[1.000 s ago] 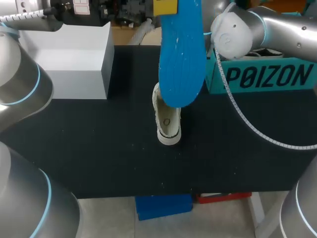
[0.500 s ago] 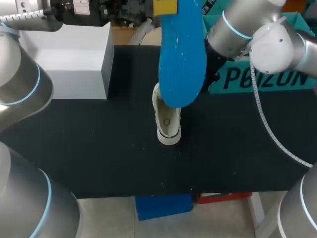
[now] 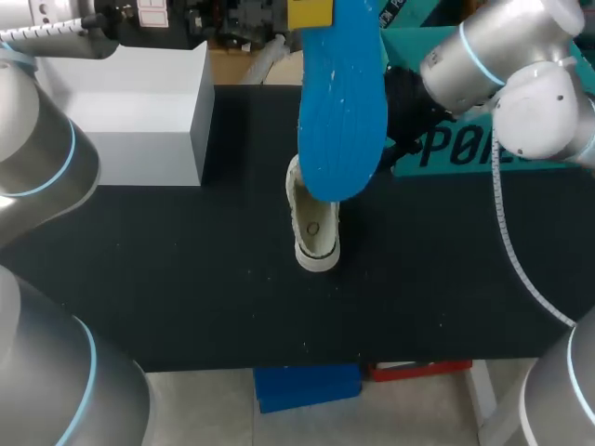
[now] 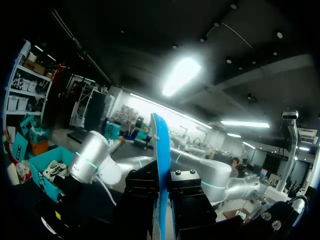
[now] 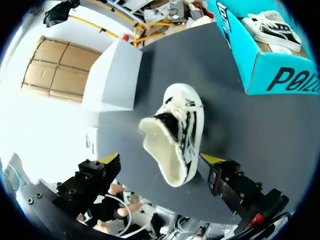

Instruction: Take the shoe out of the shoebox, open the shoe tongue, remove and reinsert the insole, then place the shoe into the shoebox

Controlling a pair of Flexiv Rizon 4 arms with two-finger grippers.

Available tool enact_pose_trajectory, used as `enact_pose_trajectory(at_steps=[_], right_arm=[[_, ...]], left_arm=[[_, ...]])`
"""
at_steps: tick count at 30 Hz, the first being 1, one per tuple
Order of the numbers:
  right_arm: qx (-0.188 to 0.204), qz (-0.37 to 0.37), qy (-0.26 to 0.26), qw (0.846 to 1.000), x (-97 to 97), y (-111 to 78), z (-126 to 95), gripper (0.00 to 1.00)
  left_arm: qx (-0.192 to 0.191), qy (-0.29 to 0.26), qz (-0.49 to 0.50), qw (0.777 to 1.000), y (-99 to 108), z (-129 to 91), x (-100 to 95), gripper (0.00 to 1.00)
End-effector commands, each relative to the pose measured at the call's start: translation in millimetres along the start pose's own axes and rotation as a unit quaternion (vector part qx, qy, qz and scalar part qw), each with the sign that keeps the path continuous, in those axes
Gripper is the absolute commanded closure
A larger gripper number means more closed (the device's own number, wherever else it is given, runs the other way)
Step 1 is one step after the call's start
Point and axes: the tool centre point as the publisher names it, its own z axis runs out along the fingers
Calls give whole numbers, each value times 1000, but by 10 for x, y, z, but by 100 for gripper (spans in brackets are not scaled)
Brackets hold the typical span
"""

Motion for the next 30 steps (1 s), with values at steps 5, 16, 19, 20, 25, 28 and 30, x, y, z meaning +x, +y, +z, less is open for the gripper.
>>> enact_pose_trajectory(at_steps=[5,16,19,20,25,28,30], right_arm=[[-39,5,139,989,27,-172,-255,0],[-53,4,268,962,132,-183,-358,0],[-47,4,319,947,121,-192,-353,0],[-44,5,337,941,117,-199,-355,0],[-45,9,360,932,95,-225,-353,0],[-46,10,368,929,98,-238,-360,0],[-43,8,387,921,100,-241,-357,0]], left_arm=[[-1,-2,-1,1000,-6,18,-1,100],[-1,-2,-1,1000,-6,18,-1,100],[-1,-2,-1,1000,-6,18,-1,100],[-1,-2,-1,1000,-6,18,-1,100],[-1,-2,-1,1000,-6,18,-1,100],[-1,-2,-1,1000,-6,18,-1,100],[-1,-2,-1,1000,-6,18,-1,100]])
